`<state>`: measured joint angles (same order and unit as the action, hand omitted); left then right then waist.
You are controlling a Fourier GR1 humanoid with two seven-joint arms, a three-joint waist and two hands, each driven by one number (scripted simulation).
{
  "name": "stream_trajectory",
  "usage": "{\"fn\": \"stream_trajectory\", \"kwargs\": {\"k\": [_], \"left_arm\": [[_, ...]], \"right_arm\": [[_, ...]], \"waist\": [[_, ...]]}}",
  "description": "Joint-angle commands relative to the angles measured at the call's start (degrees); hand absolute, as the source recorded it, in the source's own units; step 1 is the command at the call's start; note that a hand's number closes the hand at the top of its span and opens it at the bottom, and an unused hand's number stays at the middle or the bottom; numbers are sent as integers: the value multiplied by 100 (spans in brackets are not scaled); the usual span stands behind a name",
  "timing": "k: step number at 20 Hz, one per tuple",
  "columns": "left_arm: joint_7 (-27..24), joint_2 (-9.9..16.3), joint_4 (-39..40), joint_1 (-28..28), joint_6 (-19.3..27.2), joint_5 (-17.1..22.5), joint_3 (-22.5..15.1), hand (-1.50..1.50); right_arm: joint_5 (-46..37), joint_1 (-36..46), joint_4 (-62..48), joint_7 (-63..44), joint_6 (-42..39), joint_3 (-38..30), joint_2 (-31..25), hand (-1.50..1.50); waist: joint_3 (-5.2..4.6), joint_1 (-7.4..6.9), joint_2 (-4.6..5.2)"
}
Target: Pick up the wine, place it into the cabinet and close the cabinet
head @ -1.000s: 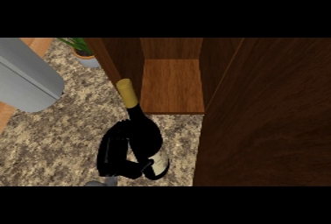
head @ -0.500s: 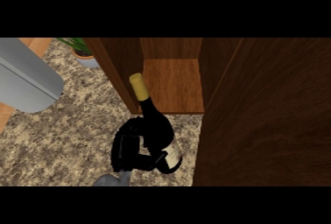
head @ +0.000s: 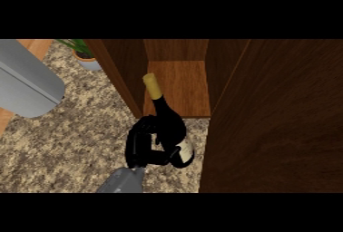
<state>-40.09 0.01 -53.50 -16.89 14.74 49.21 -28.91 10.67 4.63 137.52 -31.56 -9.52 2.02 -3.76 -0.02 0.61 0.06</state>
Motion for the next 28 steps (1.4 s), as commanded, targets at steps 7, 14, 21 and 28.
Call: {"fn": "stream_trajectory", "kwargs": {"k": [7, 14, 21, 28], "left_arm": [[-498, -1, 1088, -1102, -36, 833, -250, 150], [-181, -1, 1519, -1939, 427, 1387, -255, 150], [-289, -1, 2456, -2675, -28, 1470, 357, 150], [15, -1, 3194, -3578, -117, 1647, 660, 150]], "right_arm": [[213, -138, -82, 373, -66, -136, 94, -150], [235, 100, -76, 59, 60, -113, 59, -150], [309, -166, -232, 492, -249, -229, 4, -150], [278, 68, 42, 23, 23, -94, 16, -150]], "waist": [[0, 14, 6], [-1, 47, 13], [0, 67, 23], [-2, 124, 41]]}}
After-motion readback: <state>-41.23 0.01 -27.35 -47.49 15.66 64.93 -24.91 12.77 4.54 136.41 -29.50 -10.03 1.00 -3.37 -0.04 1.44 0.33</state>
